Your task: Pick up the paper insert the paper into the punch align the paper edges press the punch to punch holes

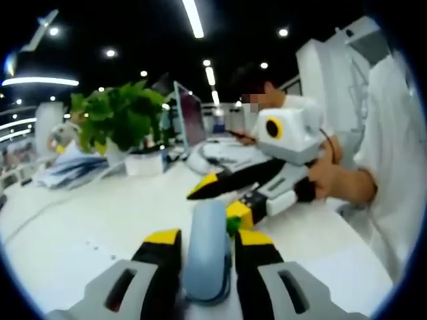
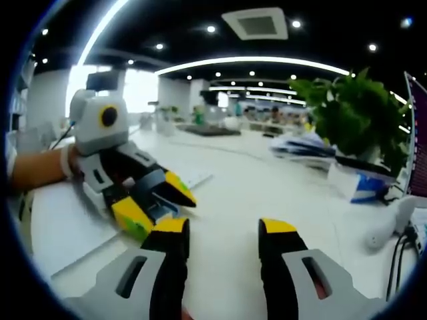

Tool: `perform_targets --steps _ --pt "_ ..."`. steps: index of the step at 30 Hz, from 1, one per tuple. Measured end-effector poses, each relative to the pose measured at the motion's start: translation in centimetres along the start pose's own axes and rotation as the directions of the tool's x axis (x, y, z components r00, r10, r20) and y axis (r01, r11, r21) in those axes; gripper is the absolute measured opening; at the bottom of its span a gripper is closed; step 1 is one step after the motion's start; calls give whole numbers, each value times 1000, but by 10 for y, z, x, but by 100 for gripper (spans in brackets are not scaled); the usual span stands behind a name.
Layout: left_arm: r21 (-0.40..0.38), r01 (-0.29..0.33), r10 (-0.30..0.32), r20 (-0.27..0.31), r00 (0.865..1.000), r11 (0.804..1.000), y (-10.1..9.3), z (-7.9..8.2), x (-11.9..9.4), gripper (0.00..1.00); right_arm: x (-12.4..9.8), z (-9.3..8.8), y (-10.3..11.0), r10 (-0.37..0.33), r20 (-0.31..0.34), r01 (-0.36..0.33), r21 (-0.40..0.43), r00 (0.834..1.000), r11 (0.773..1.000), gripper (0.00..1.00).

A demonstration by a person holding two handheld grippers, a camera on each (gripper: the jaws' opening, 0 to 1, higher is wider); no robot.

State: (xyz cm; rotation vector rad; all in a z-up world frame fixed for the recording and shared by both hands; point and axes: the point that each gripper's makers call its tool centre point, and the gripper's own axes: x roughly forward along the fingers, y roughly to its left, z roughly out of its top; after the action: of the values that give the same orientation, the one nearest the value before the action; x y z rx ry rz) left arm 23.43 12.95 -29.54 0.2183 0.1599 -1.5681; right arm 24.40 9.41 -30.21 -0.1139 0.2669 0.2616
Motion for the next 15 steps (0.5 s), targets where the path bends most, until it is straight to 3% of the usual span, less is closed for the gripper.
perform_targets --steps 11,15 --pt "-7 -4 4 -4 1000 1000 -1 -2 0 27 -1 3 0 -2 15 1 13 1000 1000 43" --pt "-10 -4 4 -4 1000 1000 0 -2 0 27 -7 13 -1 9 73 -15 79 997 997 40"
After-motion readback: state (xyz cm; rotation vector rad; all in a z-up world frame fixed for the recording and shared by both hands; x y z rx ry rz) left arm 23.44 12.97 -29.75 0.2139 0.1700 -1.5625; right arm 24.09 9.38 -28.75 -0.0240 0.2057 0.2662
